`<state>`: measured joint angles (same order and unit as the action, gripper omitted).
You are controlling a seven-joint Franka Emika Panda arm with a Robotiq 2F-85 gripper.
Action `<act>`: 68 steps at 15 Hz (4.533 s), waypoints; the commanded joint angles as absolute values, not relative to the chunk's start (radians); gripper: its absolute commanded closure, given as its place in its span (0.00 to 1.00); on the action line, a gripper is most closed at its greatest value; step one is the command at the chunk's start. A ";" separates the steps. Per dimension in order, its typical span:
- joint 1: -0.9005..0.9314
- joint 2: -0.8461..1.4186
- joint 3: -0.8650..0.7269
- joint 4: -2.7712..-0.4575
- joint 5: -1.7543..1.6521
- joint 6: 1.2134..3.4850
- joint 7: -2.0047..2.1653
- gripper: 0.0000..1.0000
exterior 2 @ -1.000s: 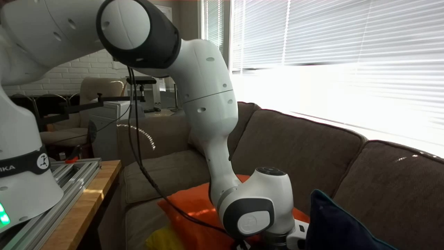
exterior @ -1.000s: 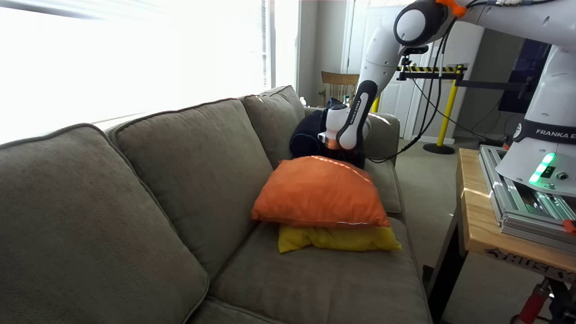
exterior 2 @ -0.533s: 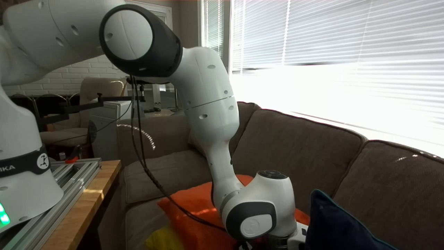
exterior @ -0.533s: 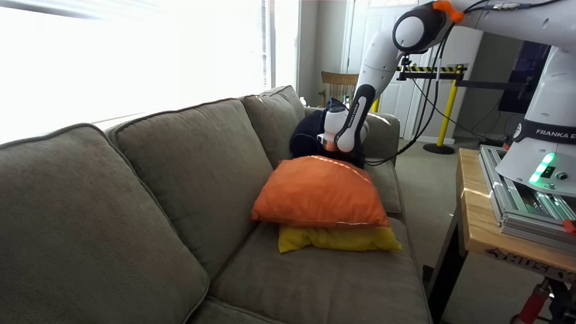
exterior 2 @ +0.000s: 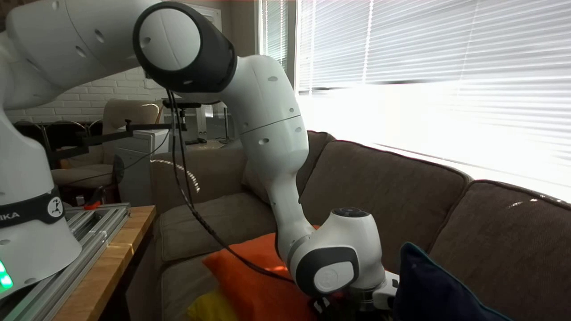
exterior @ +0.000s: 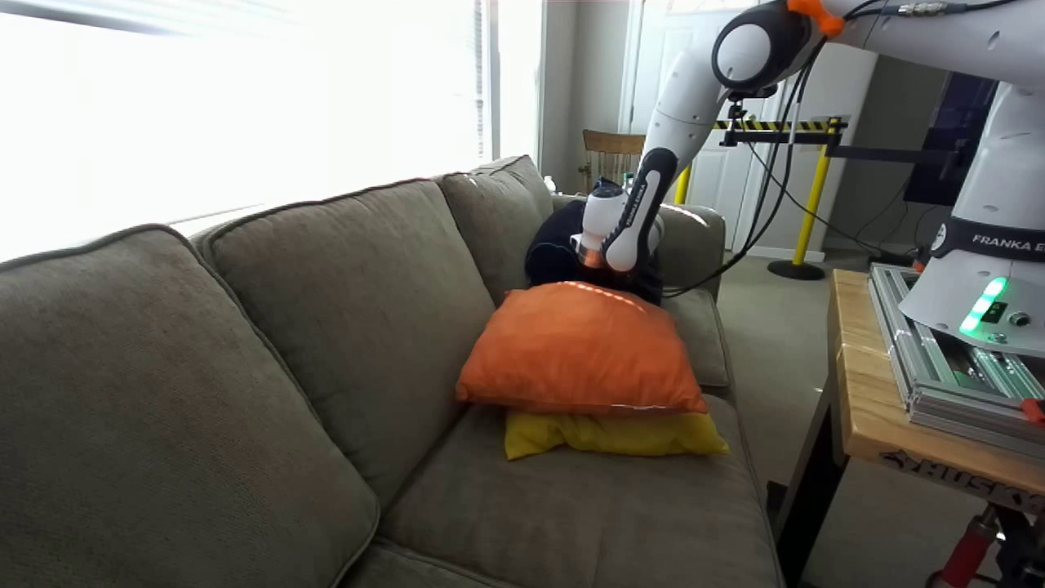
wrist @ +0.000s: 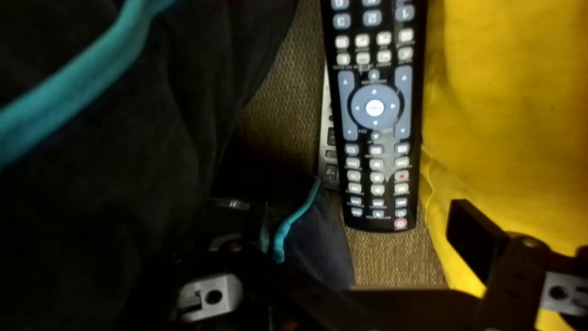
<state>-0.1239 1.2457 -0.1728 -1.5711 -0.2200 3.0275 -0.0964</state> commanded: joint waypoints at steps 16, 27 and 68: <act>-0.281 0.852 0.022 -1.682 -0.068 2.333 -0.344 0.00; -0.427 0.996 0.141 -1.584 0.190 2.219 -0.555 0.00; -0.310 0.559 0.306 -1.998 0.279 2.372 -0.951 0.98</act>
